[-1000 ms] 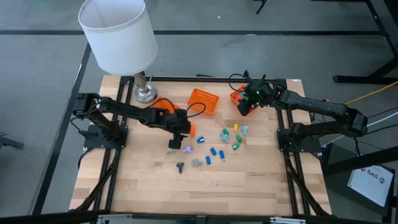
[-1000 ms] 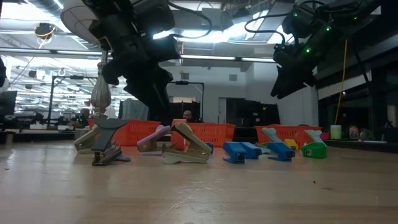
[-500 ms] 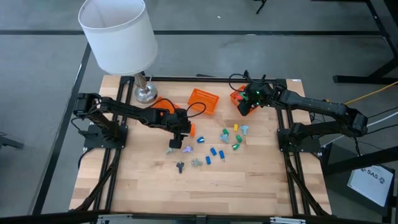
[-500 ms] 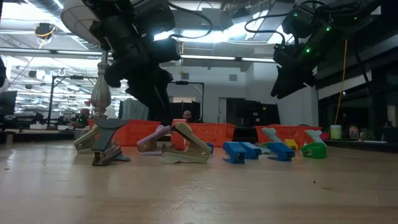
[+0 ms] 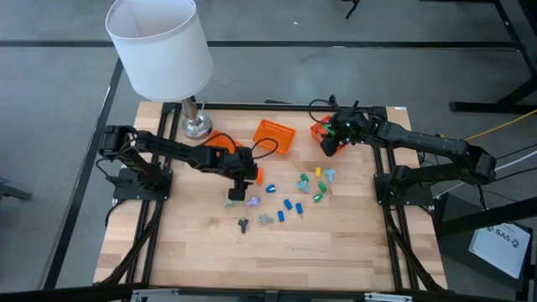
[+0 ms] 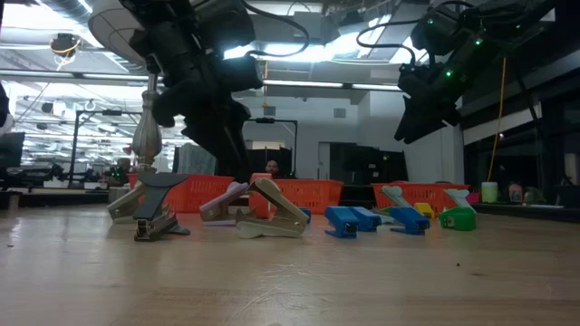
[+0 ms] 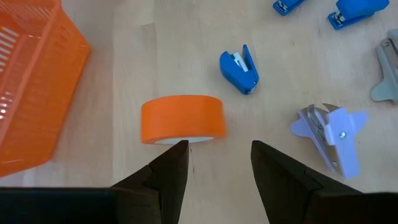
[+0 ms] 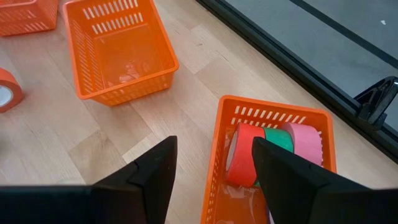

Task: Pick and place Stapler, Stapler remover, tape
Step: Put the orange tape into the right orange bin

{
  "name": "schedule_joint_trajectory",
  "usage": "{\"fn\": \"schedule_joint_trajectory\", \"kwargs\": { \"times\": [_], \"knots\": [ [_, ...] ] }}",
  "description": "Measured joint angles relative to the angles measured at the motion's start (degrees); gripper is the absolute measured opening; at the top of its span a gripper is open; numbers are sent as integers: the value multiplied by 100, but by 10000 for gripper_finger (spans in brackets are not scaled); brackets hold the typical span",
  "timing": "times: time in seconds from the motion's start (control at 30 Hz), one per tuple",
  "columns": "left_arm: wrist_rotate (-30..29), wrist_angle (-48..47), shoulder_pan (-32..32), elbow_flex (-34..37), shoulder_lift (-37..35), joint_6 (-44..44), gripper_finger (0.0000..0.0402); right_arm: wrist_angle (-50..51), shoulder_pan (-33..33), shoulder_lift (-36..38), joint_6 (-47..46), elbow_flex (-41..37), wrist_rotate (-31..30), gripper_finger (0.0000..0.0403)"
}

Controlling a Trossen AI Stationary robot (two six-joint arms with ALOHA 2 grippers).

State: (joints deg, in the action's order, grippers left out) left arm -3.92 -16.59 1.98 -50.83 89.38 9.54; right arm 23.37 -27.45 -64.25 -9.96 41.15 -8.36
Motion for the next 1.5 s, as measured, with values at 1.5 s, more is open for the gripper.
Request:
{"fn": "schedule_joint_trajectory", "kwargs": {
  "times": [1.5],
  "knots": [
    [-851, 1399, 96, -2, 741, 1753, 171, 0, 0, -1, 14, 0, -2, 214]
  ]
}}
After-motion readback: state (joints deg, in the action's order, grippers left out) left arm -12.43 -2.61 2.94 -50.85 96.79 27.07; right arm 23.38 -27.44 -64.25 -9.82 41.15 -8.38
